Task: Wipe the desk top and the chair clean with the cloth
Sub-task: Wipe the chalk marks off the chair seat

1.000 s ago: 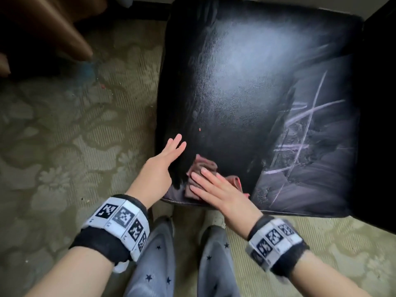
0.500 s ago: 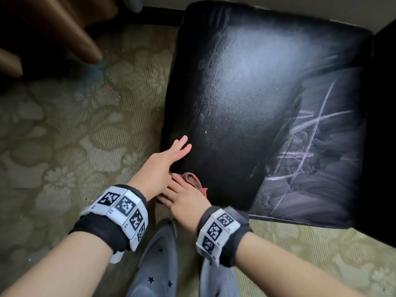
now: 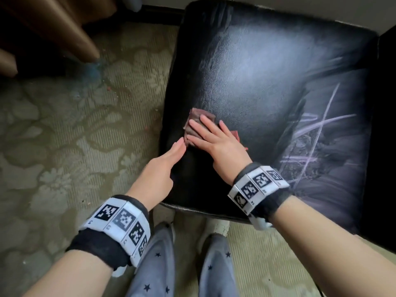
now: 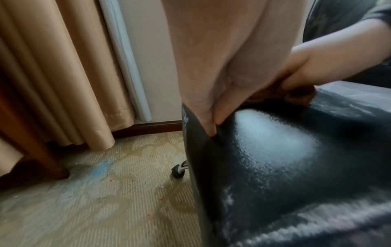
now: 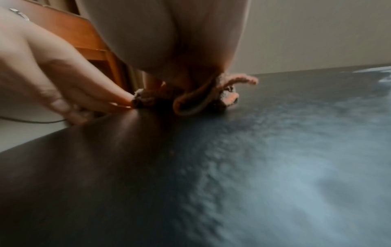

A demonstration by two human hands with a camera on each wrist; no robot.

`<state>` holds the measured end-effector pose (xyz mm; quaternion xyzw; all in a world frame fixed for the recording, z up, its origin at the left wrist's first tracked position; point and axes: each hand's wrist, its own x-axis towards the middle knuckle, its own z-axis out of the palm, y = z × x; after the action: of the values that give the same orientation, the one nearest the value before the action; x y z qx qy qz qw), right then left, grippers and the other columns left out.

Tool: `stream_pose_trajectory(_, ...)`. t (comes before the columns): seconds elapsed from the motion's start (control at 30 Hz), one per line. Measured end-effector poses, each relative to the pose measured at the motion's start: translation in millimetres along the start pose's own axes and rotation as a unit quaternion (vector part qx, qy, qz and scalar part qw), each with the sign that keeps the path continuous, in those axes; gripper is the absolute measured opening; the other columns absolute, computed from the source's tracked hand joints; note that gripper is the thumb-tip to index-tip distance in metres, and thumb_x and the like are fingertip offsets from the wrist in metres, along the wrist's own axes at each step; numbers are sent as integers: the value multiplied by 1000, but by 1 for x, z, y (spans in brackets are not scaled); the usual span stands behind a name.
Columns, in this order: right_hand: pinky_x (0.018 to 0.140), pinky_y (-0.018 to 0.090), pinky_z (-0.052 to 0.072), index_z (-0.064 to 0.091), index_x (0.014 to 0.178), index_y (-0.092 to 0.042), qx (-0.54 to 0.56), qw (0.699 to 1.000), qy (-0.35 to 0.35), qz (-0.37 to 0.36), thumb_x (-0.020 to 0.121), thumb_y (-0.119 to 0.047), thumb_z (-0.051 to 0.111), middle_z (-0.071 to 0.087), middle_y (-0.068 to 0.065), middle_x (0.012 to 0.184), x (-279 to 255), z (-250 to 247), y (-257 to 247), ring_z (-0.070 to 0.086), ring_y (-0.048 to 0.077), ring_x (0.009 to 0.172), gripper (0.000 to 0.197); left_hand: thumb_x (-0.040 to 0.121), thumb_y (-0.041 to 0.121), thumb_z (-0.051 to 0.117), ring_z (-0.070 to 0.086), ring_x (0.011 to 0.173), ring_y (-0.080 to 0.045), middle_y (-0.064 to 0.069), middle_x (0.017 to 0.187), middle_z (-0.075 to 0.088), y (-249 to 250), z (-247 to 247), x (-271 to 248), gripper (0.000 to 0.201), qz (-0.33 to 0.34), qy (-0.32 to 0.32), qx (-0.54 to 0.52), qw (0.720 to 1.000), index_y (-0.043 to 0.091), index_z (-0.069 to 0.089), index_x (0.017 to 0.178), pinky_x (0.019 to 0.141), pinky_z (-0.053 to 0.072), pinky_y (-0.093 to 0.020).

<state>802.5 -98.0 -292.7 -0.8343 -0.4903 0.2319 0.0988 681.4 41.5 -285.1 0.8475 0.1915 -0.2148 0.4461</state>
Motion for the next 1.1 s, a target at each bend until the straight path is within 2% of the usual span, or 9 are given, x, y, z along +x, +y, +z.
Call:
stream_pose_trajectory(0.13, 112, 47, 26, 53, 130, -3, -31, 997, 59, 45, 84, -10, 23, 42, 15, 143, -37, 22, -24, 35, 38, 133, 56, 79, -23, 32, 31, 124, 8, 31, 144, 12, 3, -3, -3, 94, -26, -10, -2, 1000, 37, 13, 149, 94, 21, 2)
stream_pose_trajectory(0.33, 112, 38, 22, 48, 133, -9, -82, 995, 48, -6, 92, -16, 28, 44, 9, 143, -50, 25, -5, 29, 27, 138, 46, 87, -9, 44, 54, 92, 9, 30, 153, -1, 16, 2, -8, 85, -50, -27, -8, 998, 38, 8, 149, 82, 35, 1)
stream_pose_trajectory(0.47, 104, 46, 37, 57, 125, -1, -83, 992, 61, 77, 82, -10, 24, 49, 16, 137, 4, -1, 9, 44, 35, 128, 54, 91, 6, 54, 48, 123, -8, 28, 154, -7, 18, 6, -9, 84, -48, -18, 37, 998, 35, 3, 151, 87, 34, -10)
stream_pose_trajectory(0.57, 118, 42, 10, 29, 143, 1, -78, 991, 8, 111, 84, -12, 6, 17, 18, 153, 20, -10, 1, 11, 35, 143, 64, 91, 10, 56, 32, 136, -5, 27, 153, -8, 12, 4, -9, 85, -23, -26, 57, 998, 35, 1, 150, 96, 26, -8)
stream_pose_trajectory(0.63, 119, 40, 0, 15, 147, -1, -70, 991, -19, 116, 82, -10, 4, 2, 16, 156, 12, -9, 0, -2, 31, 144, 67, 91, 11, 57, 42, 131, -12, 29, 152, -9, 10, 1, -8, 85, -18, -35, 80, 996, 35, 2, 151, 99, 32, -16)
stream_pose_trajectory(0.77, 113, 40, 22, 56, 126, -2, -82, 996, 23, -10, 79, -10, 21, 46, 14, 140, -59, 18, -3, 41, 32, 131, 60, 92, 13, 56, 45, 129, -17, 30, 151, -8, 14, -4, -6, 81, -19, -43, 105, 993, 33, 3, 151, 103, 35, -26)
stream_pose_trajectory(0.87, 111, 36, 17, 54, 130, -9, -28, 998, 7, -47, 86, -11, 30, 44, 7, 143, -129, 28, 19, 37, 25, 134, 50, 93, 17, 56, 43, 131, -15, 26, 153, -10, 17, 1, -7, 81, -26, -37, 106, 993, 32, 1, 151, 103, 34, -25)
stream_pose_trajectory(0.97, 111, 38, 18, 39, 140, -12, 32, 994, 61, 90, 84, -4, 30, 33, 7, 149, -175, 21, 60, 21, 22, 140, 58, 90, 27, 61, 25, 141, -9, 23, 151, -15, 21, 10, -8, 85, -8, 3, 149, 989, 25, 3, 152, 107, 36, -29)
stream_pose_trajectory(1.1, 111, 47, 21, 21, 145, -13, 32, 958, 115, 259, 49, 22, 46, 10, 7, 156, -188, 47, 45, 2, 26, 144, 106, 77, 36, 74, -17, 142, -3, 15, 154, -18, 41, 27, -6, 104, 82, -12, 203, 976, 21, 3, 151, 117, 6, -26)
